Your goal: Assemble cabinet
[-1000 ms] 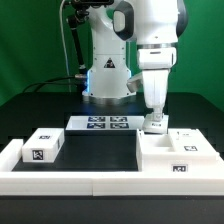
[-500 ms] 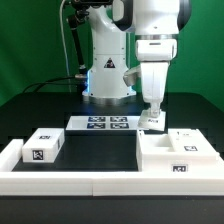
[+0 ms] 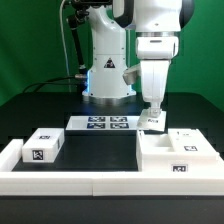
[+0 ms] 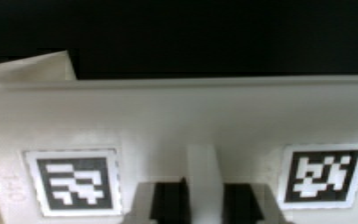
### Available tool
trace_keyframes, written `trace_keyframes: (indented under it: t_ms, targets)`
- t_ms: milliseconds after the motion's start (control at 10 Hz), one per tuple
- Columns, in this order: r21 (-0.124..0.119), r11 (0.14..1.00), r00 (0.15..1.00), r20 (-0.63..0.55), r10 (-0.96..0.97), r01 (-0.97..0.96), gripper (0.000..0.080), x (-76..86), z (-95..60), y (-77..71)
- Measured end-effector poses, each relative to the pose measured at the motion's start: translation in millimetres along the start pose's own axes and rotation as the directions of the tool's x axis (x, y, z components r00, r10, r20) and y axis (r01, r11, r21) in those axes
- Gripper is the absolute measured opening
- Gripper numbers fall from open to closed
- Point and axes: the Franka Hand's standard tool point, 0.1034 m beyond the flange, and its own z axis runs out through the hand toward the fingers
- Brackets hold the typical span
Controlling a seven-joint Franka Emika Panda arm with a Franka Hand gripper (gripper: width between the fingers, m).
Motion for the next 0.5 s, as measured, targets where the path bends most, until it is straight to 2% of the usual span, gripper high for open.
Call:
trace_keyframes:
  t_ms: [200,500]
  targets:
    - [0.011,1.0,1.0,0.001,-0.006,0.006,0.0068,-0.9,4.7,-5.4]
    - [0.014,1.0,1.0,0.001,-0.011,0.011,0.0068,-1.2,5.7,-6.1]
